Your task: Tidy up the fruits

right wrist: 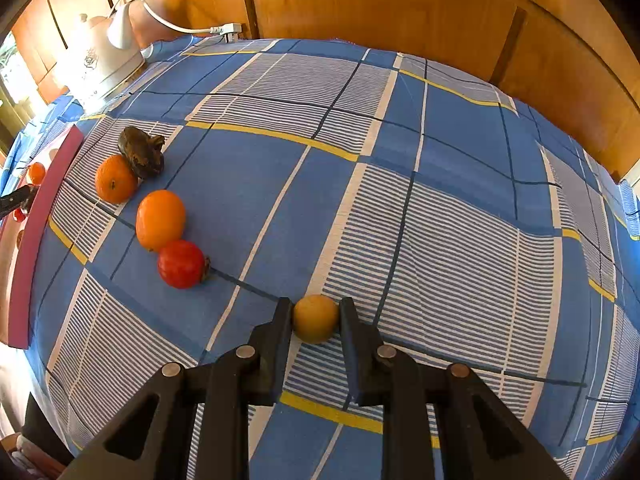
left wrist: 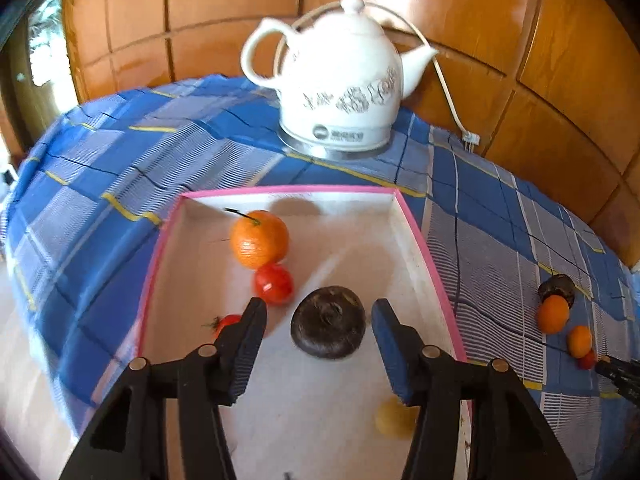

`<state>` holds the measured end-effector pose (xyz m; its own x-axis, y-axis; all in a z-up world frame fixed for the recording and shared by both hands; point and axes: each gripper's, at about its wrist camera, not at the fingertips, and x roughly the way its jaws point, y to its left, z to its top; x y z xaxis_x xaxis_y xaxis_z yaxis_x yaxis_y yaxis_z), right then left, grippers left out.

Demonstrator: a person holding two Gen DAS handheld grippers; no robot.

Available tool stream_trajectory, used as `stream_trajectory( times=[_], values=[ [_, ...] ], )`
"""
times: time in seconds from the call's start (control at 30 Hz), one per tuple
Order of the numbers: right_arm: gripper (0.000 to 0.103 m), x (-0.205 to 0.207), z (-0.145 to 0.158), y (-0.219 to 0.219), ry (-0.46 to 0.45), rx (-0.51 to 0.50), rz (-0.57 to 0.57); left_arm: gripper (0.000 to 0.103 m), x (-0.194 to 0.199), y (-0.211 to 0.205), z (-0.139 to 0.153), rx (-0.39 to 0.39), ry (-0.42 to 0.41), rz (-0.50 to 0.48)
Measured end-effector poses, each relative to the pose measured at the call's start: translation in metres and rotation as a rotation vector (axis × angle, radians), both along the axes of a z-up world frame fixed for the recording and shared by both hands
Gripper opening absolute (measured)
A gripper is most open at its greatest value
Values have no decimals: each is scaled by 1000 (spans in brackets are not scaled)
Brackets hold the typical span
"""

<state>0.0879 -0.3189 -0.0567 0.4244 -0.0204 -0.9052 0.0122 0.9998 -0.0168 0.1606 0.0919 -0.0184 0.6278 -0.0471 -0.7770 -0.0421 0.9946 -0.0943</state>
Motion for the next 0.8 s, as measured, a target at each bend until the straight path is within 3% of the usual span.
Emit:
stream_trajectory(
  times=[0.3, 0.8],
  values=[
    [24, -1, 0, 4, -4, -24, 7, 56, -51, 1, 23, -12, -59, 8],
    [24, -3, 1, 5, -12, -50, 16, 56, -93, -8, 26, -10, -67, -22]
  ],
)
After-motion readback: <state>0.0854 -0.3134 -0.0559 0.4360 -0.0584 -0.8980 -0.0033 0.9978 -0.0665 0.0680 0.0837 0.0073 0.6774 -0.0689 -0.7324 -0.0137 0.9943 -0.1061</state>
